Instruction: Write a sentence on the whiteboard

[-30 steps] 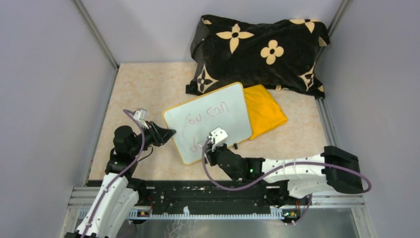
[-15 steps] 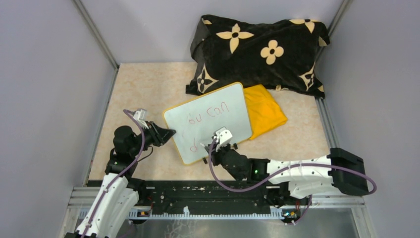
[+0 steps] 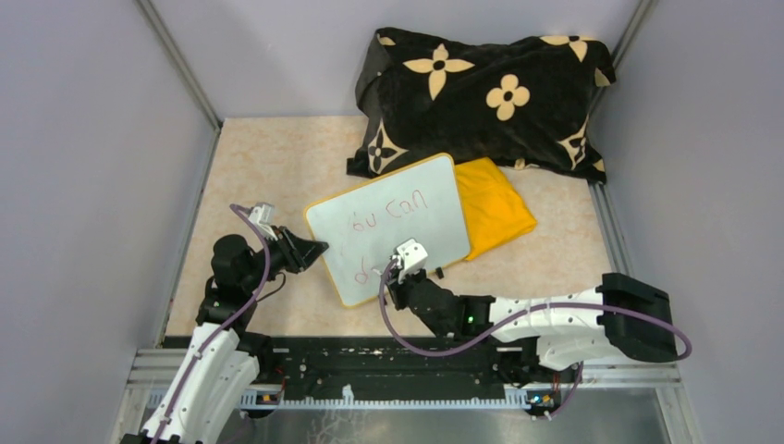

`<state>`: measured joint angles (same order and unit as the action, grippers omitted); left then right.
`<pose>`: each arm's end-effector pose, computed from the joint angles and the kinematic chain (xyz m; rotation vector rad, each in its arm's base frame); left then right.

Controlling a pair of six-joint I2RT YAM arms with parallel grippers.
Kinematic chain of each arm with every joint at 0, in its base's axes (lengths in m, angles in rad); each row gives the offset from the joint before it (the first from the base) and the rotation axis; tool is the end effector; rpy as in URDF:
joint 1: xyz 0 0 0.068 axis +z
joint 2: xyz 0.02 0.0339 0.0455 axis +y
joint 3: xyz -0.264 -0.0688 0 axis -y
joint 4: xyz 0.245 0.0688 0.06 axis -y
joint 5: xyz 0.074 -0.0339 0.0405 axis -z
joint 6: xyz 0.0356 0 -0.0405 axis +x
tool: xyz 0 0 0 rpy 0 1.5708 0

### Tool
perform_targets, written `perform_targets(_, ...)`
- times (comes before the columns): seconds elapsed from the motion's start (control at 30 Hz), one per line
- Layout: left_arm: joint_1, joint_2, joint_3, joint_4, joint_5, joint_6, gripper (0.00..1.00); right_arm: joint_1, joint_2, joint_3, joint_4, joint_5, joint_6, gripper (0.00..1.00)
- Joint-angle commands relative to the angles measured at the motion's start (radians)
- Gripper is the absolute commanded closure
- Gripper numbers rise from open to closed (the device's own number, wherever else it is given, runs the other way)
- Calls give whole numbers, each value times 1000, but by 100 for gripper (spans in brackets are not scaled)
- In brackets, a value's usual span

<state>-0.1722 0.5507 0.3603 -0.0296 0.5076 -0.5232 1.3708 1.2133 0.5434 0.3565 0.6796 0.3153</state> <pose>0.1444 -0.0427 0.2413 0.0548 1.8634 -0.9433 0.0723 0.2442 0.2244 -0.5039 1.7780 0.5508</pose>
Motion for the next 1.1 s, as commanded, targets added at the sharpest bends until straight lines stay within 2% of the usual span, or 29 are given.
perform_targets(0.0,0,-1,-3,22,22,3,65,-15,14,24,49,-4,4,100)
perform_targets(0.6,0,1,-4,23,22,3,65,-18,-8,-18,-39,8,69,100)
perform_targets(1.07,-1,-3,-4,22,22,3,65,-51,-41,3,-47,36,32,100)
